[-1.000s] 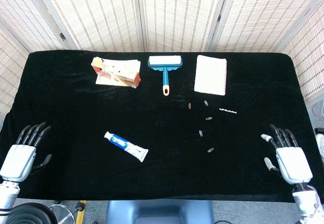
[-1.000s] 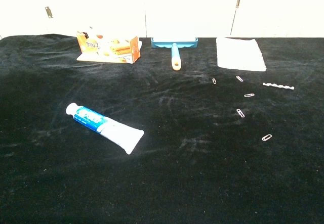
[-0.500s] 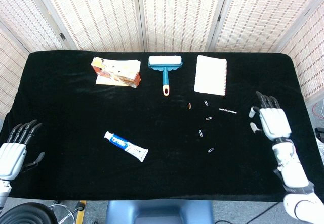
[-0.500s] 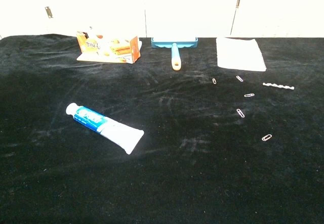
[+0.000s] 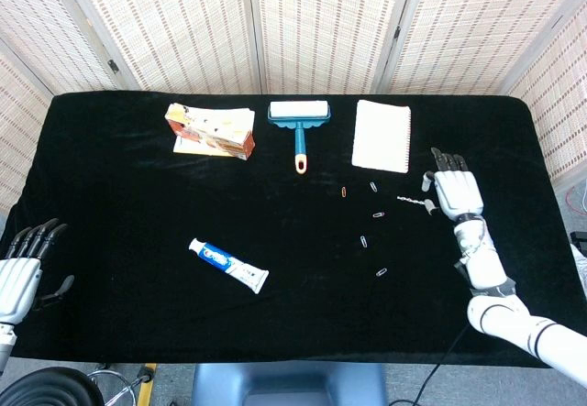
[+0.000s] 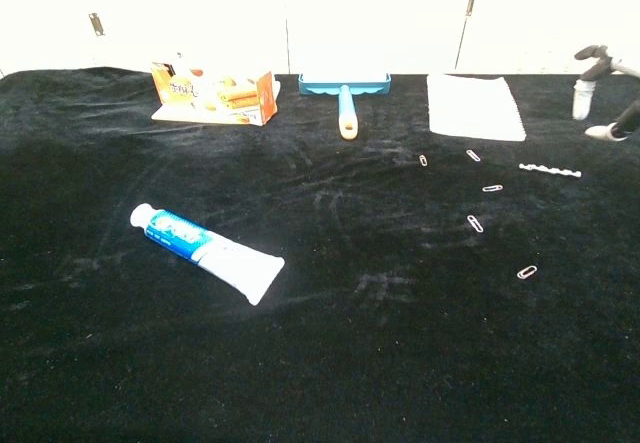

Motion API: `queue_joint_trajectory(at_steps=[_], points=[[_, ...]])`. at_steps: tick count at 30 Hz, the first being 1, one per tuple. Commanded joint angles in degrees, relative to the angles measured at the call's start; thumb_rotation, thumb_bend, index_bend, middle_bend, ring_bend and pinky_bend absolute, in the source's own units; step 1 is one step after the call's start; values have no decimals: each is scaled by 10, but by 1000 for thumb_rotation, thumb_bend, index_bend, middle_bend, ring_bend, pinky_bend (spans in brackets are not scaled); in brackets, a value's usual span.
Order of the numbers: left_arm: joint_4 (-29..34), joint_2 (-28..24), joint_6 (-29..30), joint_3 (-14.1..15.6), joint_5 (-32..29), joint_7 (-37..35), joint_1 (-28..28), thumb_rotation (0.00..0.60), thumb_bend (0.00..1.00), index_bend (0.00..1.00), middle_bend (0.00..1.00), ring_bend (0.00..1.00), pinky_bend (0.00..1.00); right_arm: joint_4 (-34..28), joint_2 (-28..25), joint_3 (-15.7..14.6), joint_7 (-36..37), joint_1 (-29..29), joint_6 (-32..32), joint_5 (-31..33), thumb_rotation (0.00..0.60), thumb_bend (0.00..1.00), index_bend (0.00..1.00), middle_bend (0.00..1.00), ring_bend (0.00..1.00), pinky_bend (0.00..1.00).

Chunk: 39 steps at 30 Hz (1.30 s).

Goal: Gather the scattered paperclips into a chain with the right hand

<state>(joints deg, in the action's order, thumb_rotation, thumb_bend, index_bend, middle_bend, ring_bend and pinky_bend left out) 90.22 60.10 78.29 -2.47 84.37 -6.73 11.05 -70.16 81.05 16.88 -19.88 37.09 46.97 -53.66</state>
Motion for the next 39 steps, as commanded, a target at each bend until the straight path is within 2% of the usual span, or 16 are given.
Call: queue_joint_trajectory(at_steps=[1,8,19,29,39], points=[[-2,-3,-4,-2,-3,-11,1,600,406,0,64,71,82,40,28,-1,4,28,-36,23,600,362,463,0,0,0],[-11,-7,-11,-6,-11,-31,3,600,406,0,64,67,81,108,68,-8,-8,63,-64,44,600,361,429,0,0,0],[-17,-12,-3,-8,-11,-53,-3,600,406,0,64,67,81,169,109,-29,-39,83,-82,78,600,362,419,0,0,0],[-22,-12,0,-10,-10,-59,-4,600,406,0,64,68,81,229,151,-38,-34,94,-98,74,600,361,419,0,0,0],[-27,-14,-1,-12,-11,-69,-5,600,406,0,64,68,80,251,163,-33,-15,100,-102,60,600,362,443,0,0,0]])
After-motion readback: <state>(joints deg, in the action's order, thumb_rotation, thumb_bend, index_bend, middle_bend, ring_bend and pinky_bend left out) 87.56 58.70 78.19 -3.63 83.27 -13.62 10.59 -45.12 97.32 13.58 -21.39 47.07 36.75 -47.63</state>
